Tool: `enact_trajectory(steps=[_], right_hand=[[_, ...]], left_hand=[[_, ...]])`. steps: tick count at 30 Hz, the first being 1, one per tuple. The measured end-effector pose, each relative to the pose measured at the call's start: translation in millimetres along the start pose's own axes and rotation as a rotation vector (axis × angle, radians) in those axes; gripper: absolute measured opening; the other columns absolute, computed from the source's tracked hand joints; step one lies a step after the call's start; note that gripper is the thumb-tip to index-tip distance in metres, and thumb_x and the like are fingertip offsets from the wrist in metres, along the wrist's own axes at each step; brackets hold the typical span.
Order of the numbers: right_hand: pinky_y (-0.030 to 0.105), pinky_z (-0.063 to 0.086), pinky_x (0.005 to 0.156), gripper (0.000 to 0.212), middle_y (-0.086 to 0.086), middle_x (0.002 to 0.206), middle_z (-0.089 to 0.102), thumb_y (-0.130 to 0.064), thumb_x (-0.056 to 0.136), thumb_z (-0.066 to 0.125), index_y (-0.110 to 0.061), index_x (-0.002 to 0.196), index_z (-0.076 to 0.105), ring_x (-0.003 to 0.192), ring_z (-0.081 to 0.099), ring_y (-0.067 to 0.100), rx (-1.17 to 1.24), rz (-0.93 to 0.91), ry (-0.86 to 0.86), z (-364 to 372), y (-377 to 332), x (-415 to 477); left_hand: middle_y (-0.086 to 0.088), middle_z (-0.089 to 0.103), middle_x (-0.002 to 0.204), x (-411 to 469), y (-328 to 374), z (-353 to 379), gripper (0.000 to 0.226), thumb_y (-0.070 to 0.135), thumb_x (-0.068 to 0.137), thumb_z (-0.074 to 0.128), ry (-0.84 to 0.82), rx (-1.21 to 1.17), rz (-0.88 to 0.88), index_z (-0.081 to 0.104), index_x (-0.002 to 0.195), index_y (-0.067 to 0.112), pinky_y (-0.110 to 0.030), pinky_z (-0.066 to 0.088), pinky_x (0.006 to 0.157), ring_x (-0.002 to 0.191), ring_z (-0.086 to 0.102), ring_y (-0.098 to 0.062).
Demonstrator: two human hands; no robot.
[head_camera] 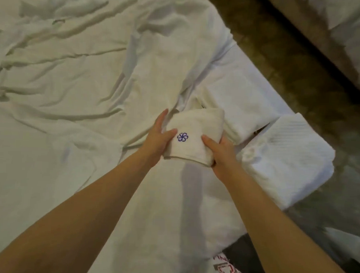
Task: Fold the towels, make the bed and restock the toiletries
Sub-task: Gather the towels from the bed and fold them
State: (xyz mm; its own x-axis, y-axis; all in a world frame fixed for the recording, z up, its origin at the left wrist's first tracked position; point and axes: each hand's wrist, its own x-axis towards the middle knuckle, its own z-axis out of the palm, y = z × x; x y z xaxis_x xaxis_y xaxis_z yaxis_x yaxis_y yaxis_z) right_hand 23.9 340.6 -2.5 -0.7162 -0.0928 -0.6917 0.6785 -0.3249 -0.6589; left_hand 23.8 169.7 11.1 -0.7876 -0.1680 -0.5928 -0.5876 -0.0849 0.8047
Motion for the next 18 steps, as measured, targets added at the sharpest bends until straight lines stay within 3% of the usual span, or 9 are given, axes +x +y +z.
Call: enact_trajectory(steps=[2, 5, 8, 10, 14, 18], right_hand=[[0.042, 0.052, 0.091, 0.046, 0.010, 0.124, 0.063, -0.007, 0.085, 0.067, -0.013, 0.128, 0.051, 0.110, 0.062, 0.026, -0.081, 0.003, 0.009, -5.7, 15.7, 35.2], [0.041, 0.049, 0.095, 0.047, 0.001, 0.117, 0.060, -0.008, 0.082, 0.069, -0.018, 0.123, 0.049, 0.111, 0.060, 0.024, -0.266, -0.021, 0.142, -12.3, 47.6, 72.1], [0.019, 0.038, 0.086, 0.056, 0.003, 0.120, 0.054, -0.012, 0.083, 0.068, -0.010, 0.133, 0.043, 0.110, 0.054, 0.018, -0.577, -0.106, 0.284, -12.2, 59.3, 79.6], [0.013, 0.030, 0.077, 0.058, 0.007, 0.130, 0.052, -0.015, 0.088, 0.063, -0.010, 0.139, 0.037, 0.112, 0.051, 0.021, -0.682, -0.181, 0.279, -11.9, 58.9, 77.8], [0.011, 0.029, 0.084, 0.056, 0.006, 0.139, 0.047, -0.015, 0.092, 0.056, -0.012, 0.143, 0.034, 0.121, 0.046, 0.020, -0.772, -0.321, 0.270, -10.0, 47.4, 76.3], [0.028, 0.030, 0.107, 0.063, 0.008, 0.148, 0.038, -0.019, 0.092, 0.055, -0.014, 0.148, 0.025, 0.133, 0.040, 0.023, -0.886, -0.395, 0.298, -3.8, 23.9, 91.5]], left_hand=[[0.001, 0.054, 0.133, 29.7, -11.2, 2.1, 0.055, 0.013, 0.076, 0.056, 0.008, 0.195, 0.121, 0.053, 0.118, 0.049, -0.030, 0.045, 0.099, 0.119, 0.054, -0.017], [0.003, 0.054, 0.129, 59.8, -44.6, 0.2, 0.052, -0.003, 0.084, 0.053, 0.022, 0.434, 0.097, 0.054, 0.125, 0.029, -0.015, 0.038, 0.096, 0.123, 0.050, -0.017], [-0.006, 0.045, 0.138, 66.0, -76.1, 1.9, 0.063, 0.012, 0.081, 0.065, -0.029, 0.705, 0.036, 0.043, 0.140, 0.022, -0.012, 0.028, 0.093, 0.129, 0.041, -0.018], [-0.005, 0.040, 0.138, 67.8, -77.9, 6.2, 0.069, 0.013, 0.082, 0.066, -0.009, 0.734, 0.017, 0.036, 0.143, 0.027, -0.009, 0.026, 0.086, 0.127, 0.040, -0.016], [-0.006, 0.036, 0.148, 59.3, -65.5, 4.4, 0.066, 0.003, 0.088, 0.055, -0.010, 0.756, 0.073, 0.032, 0.146, 0.021, -0.021, 0.032, 0.101, 0.131, 0.040, -0.019], [-0.006, 0.034, 0.151, 47.9, -49.9, -22.6, 0.058, -0.001, 0.091, 0.050, 0.081, 0.721, 0.197, 0.035, 0.145, 0.013, -0.037, 0.035, 0.109, 0.133, 0.043, -0.022]])
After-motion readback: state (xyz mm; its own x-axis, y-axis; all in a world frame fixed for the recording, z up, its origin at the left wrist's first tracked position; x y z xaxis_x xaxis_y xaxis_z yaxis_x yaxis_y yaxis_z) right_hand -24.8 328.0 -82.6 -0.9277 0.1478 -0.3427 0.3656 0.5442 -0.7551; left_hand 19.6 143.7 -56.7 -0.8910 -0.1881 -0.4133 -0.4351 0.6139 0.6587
